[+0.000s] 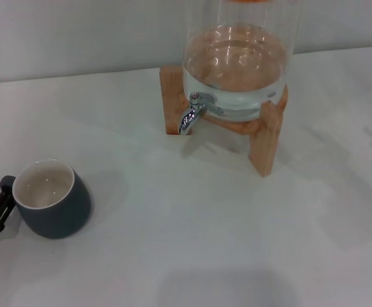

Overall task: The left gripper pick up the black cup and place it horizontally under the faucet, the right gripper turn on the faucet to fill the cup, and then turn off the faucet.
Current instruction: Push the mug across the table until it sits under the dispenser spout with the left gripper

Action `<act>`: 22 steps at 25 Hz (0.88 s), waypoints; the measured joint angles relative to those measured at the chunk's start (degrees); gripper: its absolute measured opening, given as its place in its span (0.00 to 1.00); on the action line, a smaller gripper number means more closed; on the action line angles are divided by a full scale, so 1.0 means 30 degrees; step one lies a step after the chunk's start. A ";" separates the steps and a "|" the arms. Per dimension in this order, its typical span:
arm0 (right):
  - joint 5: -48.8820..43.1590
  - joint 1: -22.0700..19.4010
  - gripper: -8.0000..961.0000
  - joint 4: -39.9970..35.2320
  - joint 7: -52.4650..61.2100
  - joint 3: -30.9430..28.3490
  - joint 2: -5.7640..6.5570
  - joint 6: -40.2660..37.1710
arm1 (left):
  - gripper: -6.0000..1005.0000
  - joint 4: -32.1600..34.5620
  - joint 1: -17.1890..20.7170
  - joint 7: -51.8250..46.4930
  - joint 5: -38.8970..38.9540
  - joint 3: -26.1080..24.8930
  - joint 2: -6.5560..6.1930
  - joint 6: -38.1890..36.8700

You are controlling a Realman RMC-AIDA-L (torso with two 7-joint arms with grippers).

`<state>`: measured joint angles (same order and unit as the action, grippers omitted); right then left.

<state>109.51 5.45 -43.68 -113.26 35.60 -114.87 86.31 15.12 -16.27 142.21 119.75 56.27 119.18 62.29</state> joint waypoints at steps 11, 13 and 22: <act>-0.0001 0.0000 0.77 0.0000 0.0065 0.0001 -0.0001 0.0041 | 0.17 -0.0063 -0.0054 0.0004 -0.0407 -0.0008 -0.0001 -0.0026; -0.0001 0.0000 0.77 0.0000 0.0069 0.0000 0.0000 0.0063 | 0.15 -0.0086 -0.0056 0.0002 -0.0406 -0.0009 -0.0001 -0.0023; -0.0001 -0.0016 0.77 0.0104 0.0078 0.0000 0.0000 0.0202 | 0.12 -0.0135 -0.0055 0.0001 -0.0405 -0.0002 0.0052 0.0146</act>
<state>109.50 5.40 -43.37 -113.02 35.60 -114.87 86.91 14.71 -16.44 142.21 118.53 56.26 119.33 62.73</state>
